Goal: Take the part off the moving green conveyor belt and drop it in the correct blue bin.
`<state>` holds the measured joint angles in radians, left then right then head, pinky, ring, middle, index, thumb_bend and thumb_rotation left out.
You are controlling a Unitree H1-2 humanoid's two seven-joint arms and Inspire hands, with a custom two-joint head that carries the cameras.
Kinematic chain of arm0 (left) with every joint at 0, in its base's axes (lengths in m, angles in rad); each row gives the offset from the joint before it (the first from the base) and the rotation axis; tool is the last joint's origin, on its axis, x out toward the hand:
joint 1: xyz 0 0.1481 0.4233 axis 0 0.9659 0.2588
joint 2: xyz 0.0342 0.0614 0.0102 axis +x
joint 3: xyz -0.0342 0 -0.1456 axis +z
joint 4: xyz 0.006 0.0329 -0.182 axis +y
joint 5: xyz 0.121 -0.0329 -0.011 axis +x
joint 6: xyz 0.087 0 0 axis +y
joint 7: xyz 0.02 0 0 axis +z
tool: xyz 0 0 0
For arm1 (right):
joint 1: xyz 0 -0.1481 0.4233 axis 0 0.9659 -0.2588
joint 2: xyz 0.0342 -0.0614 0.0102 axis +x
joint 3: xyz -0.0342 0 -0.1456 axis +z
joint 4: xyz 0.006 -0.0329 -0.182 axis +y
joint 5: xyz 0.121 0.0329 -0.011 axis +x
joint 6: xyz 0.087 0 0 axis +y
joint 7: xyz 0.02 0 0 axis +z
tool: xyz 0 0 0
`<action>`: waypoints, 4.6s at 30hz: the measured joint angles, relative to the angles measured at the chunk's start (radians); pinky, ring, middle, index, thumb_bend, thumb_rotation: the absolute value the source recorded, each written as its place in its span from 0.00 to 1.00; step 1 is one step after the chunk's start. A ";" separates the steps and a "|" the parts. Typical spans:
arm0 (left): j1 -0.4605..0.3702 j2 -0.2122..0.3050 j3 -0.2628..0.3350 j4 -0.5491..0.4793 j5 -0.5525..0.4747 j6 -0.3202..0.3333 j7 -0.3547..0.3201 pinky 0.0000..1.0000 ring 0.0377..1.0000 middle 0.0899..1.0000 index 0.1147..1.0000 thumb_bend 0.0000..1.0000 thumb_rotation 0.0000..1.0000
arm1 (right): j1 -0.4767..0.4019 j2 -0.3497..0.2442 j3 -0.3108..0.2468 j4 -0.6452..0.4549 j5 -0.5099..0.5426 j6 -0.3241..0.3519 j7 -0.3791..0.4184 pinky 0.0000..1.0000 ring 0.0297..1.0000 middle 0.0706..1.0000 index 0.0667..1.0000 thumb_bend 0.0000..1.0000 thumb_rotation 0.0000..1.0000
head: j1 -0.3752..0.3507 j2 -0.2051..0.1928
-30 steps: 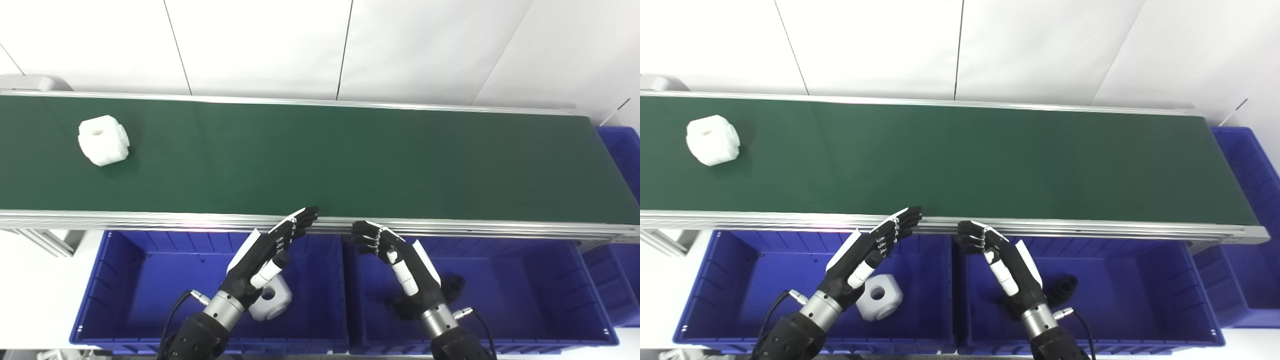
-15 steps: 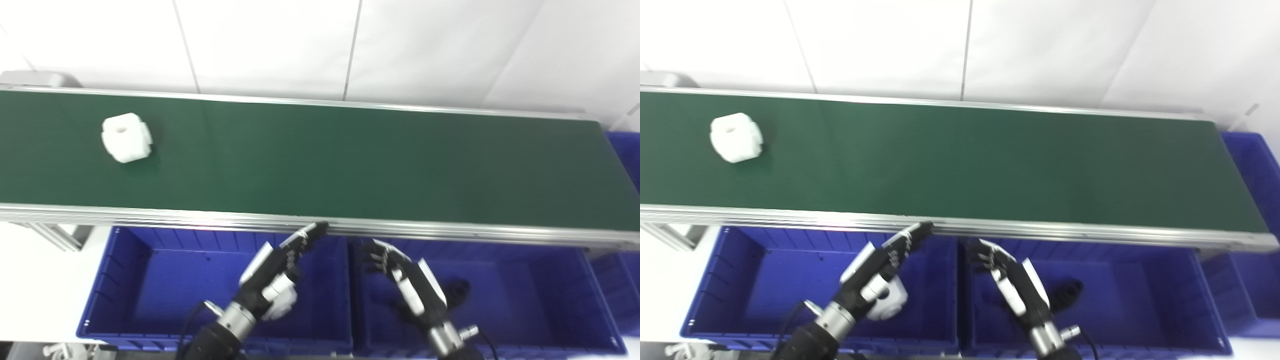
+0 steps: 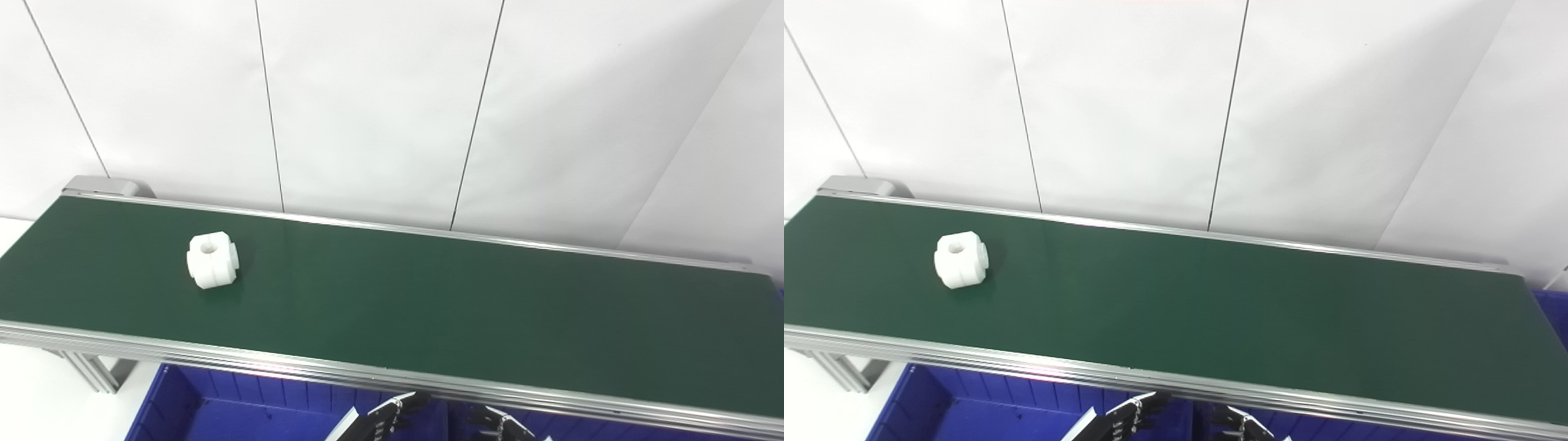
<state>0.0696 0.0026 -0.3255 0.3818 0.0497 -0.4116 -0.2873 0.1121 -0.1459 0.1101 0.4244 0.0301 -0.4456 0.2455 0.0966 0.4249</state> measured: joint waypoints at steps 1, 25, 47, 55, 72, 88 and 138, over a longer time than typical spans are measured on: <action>0.000 -0.001 0.000 0.000 0.000 -0.005 0.000 0.88 0.92 0.90 0.84 0.98 0.84 | 0.000 0.000 0.000 0.000 0.000 0.000 0.001 0.67 0.74 0.76 0.76 0.85 0.98 | 0.005 0.002; -0.098 0.105 0.089 -0.585 0.287 0.062 0.026 0.79 0.89 0.90 0.86 0.99 0.53 | -0.004 0.006 -0.031 0.004 0.021 0.000 0.079 0.68 0.74 0.77 0.77 0.80 1.00 | 0.064 0.040; -0.449 0.370 0.182 -0.275 0.685 0.176 0.112 0.74 0.83 0.85 0.81 0.92 0.49 | -0.004 0.004 -0.032 -0.002 0.001 0.000 0.075 0.70 0.75 0.78 0.79 0.82 1.00 | 0.071 0.057; -0.526 0.402 0.132 -0.128 0.743 0.225 0.123 0.73 0.83 0.85 0.81 0.93 0.52 | -0.006 0.003 -0.029 -0.002 -0.005 0.000 0.071 0.70 0.75 0.78 0.78 0.81 1.00 | 0.064 0.058; -0.610 0.390 -0.027 0.098 0.878 0.354 0.172 0.76 0.85 0.86 0.81 0.90 0.42 | 0.005 0.002 -0.022 -0.017 -0.007 0.000 0.068 0.70 0.75 0.78 0.78 0.82 1.00 | 0.055 0.064; -0.644 0.255 -0.114 0.368 0.918 0.384 0.702 0.41 0.41 0.39 0.48 0.54 0.00 | 0.010 -0.003 -0.013 -0.025 -0.008 0.000 0.069 0.70 0.74 0.78 0.78 0.86 1.00 | 0.046 0.064; -0.271 0.409 -0.030 -0.643 0.752 0.325 0.157 0.41 0.40 0.40 0.45 0.52 0.00 | 0.046 -0.020 0.021 -0.156 -0.007 0.003 0.065 0.71 0.74 0.78 0.80 0.85 1.00 | 0.057 0.305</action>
<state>-0.2013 0.4120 -0.3553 -0.2608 0.8015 -0.0866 -0.1302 0.1581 -0.1657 0.1312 0.2688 0.0228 -0.4424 0.3107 0.1533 0.7299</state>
